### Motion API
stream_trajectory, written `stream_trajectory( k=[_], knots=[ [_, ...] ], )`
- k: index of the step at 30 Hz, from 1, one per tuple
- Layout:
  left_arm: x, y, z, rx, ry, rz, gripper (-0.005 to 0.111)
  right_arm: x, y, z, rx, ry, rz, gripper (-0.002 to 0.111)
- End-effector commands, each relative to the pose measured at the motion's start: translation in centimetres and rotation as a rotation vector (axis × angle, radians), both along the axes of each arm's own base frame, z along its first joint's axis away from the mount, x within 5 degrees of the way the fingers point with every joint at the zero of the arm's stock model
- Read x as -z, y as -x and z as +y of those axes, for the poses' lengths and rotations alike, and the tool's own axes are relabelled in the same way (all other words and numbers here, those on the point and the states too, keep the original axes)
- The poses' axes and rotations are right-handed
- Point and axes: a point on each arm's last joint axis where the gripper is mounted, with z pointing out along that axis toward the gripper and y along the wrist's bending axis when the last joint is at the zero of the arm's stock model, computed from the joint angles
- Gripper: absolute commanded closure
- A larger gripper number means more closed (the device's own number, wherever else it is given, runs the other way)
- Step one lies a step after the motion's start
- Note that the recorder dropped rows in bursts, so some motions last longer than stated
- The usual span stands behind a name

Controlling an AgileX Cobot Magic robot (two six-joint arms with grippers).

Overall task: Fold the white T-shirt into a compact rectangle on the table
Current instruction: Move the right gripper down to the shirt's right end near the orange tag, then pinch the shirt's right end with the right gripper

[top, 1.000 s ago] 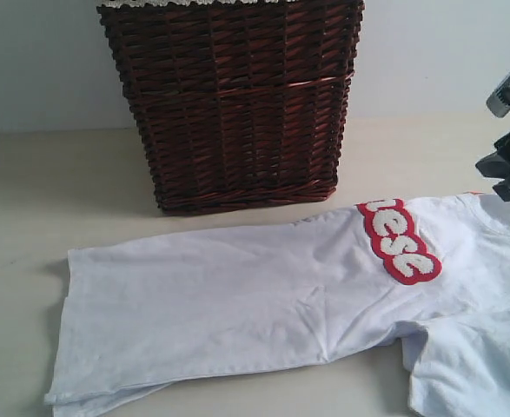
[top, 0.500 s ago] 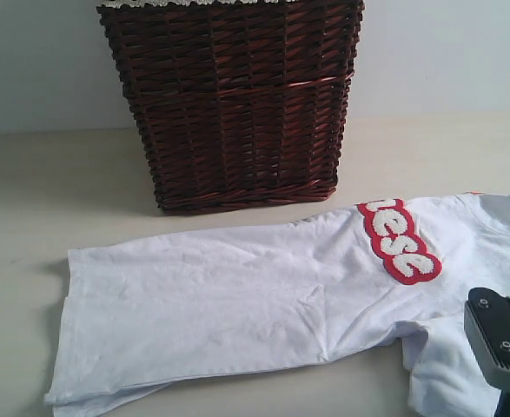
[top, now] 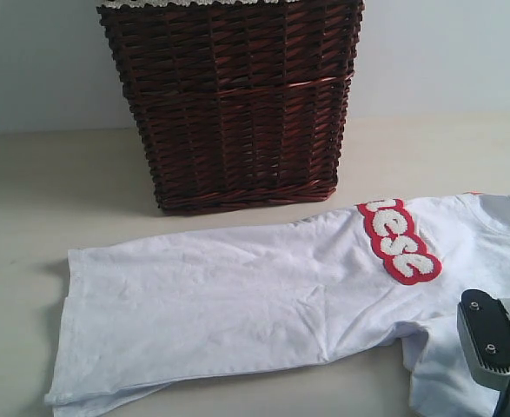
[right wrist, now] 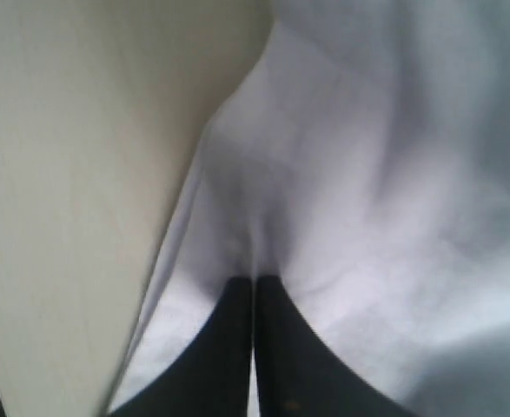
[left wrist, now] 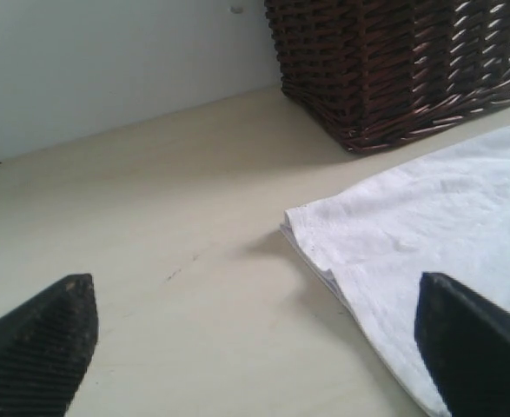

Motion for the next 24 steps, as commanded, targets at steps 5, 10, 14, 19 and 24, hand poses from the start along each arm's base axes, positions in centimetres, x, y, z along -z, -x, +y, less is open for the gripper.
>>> stream_trajectory(
  k=[5, 10, 14, 19, 24],
  knots=[
    [0.0, 0.0, 0.0, -0.006, 0.002, -0.006, 0.013, 1.6, 0.9, -0.6, -0.070, 0.059, 0.022, 0.108],
    [0.0, 0.0, 0.0, -0.006, 0.002, -0.006, 0.013, 0.5, 0.8, -0.5, -0.070, 0.057, -0.021, 0.108],
    [0.0, 0.0, 0.0, -0.006, 0.002, -0.006, 0.013, -0.2, 1.3, -0.4, -0.077, 0.043, 0.011, 0.085],
    [0.0, 0.0, 0.0, -0.006, 0.002, -0.006, 0.013, 0.6, 2.1, -0.4, -0.053, 0.043, -0.016, 0.048],
    [0.0, 0.0, 0.0, -0.006, 0.002, -0.006, 0.013, 2.2, 2.3, -0.8, -0.036, 0.085, -0.093, 0.053]
  ],
)
